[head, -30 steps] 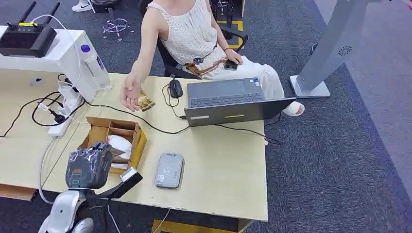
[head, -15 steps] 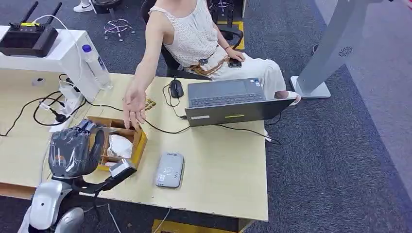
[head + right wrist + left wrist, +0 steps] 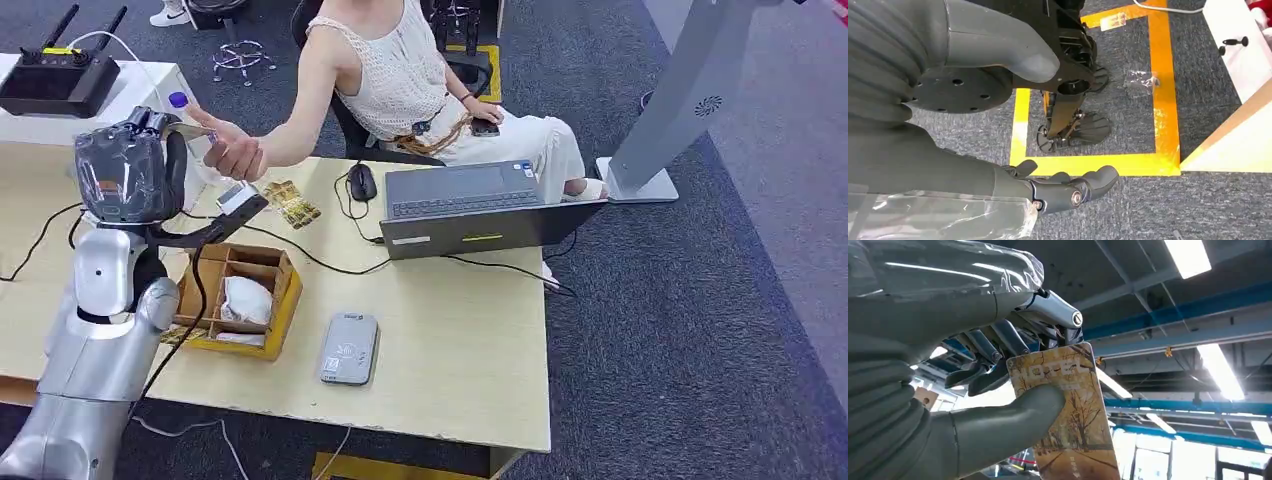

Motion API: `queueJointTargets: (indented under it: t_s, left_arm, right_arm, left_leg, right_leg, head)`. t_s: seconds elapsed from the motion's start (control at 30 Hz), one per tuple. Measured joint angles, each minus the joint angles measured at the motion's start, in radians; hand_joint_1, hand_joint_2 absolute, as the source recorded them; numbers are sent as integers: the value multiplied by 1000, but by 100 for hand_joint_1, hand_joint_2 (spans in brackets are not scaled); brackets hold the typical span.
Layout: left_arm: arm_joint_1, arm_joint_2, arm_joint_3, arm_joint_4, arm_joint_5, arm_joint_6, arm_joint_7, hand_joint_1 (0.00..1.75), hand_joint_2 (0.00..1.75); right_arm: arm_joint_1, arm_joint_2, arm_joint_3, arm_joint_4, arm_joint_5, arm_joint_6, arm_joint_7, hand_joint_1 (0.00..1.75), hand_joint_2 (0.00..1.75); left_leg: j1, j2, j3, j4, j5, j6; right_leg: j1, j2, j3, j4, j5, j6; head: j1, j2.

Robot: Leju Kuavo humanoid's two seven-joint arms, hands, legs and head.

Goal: Pass the card to the sensor for recognition and then transmit it.

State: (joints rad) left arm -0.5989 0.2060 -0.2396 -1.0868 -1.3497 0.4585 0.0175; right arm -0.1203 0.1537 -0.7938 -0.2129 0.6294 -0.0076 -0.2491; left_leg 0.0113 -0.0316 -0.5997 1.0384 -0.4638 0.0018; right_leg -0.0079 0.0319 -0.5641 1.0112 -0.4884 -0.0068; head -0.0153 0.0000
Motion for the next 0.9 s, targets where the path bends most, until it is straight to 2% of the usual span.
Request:
queueJointTargets:
  t_s: [0.2, 0.23, 0.47, 0.9]
  left_arm:
    - [-41, -9, -2, 93, -2, 13, 4, 175, 175]
    - [-44, -11, -2, 105, 0, 15, 4, 0, 175]
    - [-51, -11, -2, 162, 26, 37, 12, 0, 175]
    - [-44, -10, -2, 178, 32, 64, 10, 0, 175]
  right_arm:
    - [0, 0, 1, 0, -2, -1, 1, 0, 175]
    - [0, 0, 1, 0, -3, -1, 1, 0, 175]
    - [1, 0, 1, 0, -5, -9, 4, 0, 175]
    - [2, 0, 1, 0, -6, -13, 2, 0, 175]
  left_leg:
    - [0, 0, 0, 0, 0, 0]
    - [0, 0, 0, 0, 0, 0]
    - [0, 0, -1, 0, 0, 0]
    - [0, 0, -1, 0, 0, 0]
  right_leg:
    - [0, 0, -1, 0, 0, 0]
    - [0, 0, -1, 0, 0, 0]
    - [0, 0, -1, 0, 0, 0]
    - [0, 0, -1, 0, 0, 0]
  head:
    - [0, 0]
    - [-1, 0]
    - [0, 0]
    - [0, 0]
